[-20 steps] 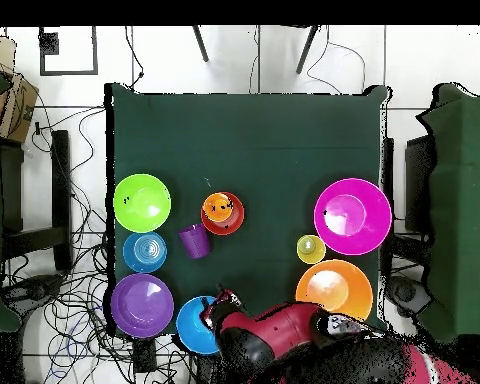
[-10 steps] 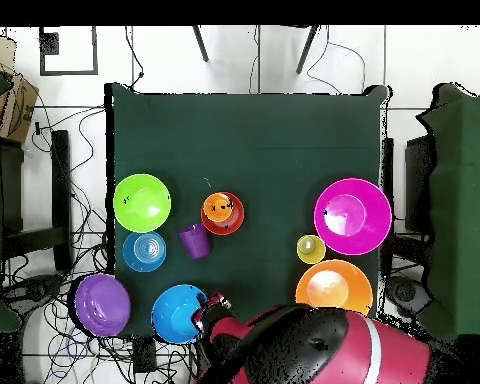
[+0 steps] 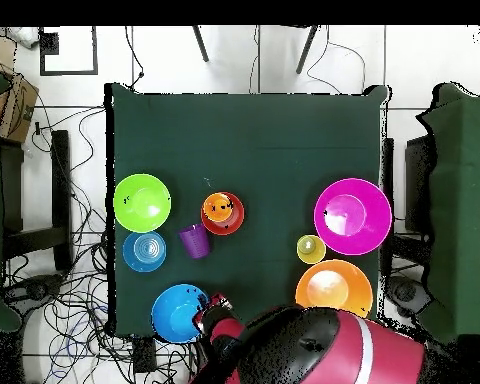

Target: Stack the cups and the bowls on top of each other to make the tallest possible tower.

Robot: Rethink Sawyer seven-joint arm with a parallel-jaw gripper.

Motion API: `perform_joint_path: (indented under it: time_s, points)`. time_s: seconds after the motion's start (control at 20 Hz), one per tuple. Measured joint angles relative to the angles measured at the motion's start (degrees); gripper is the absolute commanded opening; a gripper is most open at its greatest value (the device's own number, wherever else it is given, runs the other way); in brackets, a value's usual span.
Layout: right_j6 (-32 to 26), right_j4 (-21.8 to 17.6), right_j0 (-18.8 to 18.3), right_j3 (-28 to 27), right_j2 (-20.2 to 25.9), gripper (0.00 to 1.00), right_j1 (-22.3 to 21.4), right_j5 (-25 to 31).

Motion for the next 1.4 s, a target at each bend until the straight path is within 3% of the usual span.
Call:
perform_joint_path:
  time_s: [0.4,1.0,1.4]
  points:
    - [0.0,0.5,-0.6,1.0,0.7,0.00,-1.9,2.4]
    - [0.0,7.2,-3.7,2.5,4.0,0.00,-7.7,15.1]
    - [0.0,9.8,-3.4,2.6,5.0,0.00,-8.0,16.6]
